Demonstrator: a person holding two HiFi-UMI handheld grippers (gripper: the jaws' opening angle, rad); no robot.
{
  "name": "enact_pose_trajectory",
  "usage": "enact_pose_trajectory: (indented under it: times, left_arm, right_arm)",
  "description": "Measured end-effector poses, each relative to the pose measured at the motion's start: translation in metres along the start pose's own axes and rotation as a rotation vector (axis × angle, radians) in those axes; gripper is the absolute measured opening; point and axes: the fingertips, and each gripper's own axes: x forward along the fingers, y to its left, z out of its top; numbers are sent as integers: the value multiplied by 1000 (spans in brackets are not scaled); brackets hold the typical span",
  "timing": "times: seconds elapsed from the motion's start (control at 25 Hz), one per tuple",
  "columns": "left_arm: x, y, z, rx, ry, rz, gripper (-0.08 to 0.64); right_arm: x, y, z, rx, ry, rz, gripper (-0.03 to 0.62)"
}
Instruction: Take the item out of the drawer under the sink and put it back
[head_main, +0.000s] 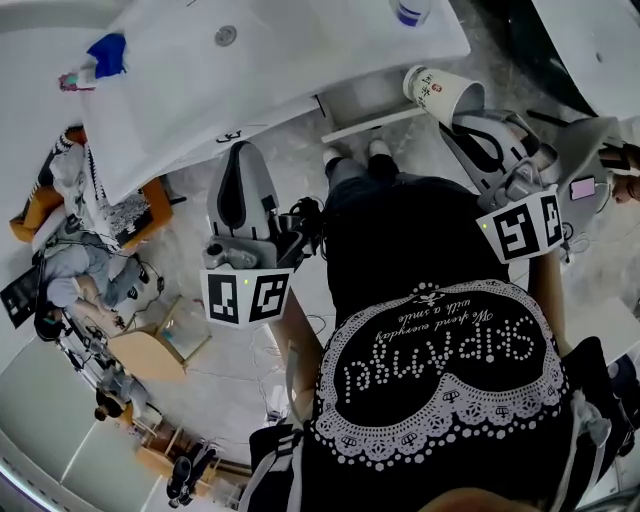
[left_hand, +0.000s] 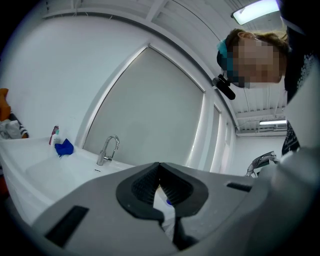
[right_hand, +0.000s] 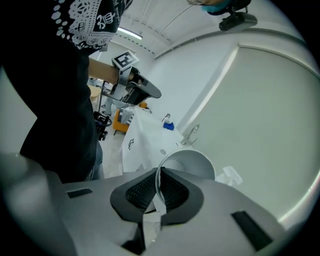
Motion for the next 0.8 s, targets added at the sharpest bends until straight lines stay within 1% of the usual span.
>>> enact_pose_trajectory:
  times: [0.12,0.36,0.64,0.8]
  left_arm:
    - [1,-5,-4,1,7,-2,5]
    - [-4,-16,-8,32,26,-2,5]
    - [-13,-17,-14,34,44,39,5]
    - [-18,-15,-17,24,54,53,5]
  right_arm:
    - [9,4,-5,-33,18,43,26]
    - [29,12,-13,-36,16,107,26]
    - [65,32,-37,-73,51,207,26]
    - [87,48,-46,-79,72,263,26]
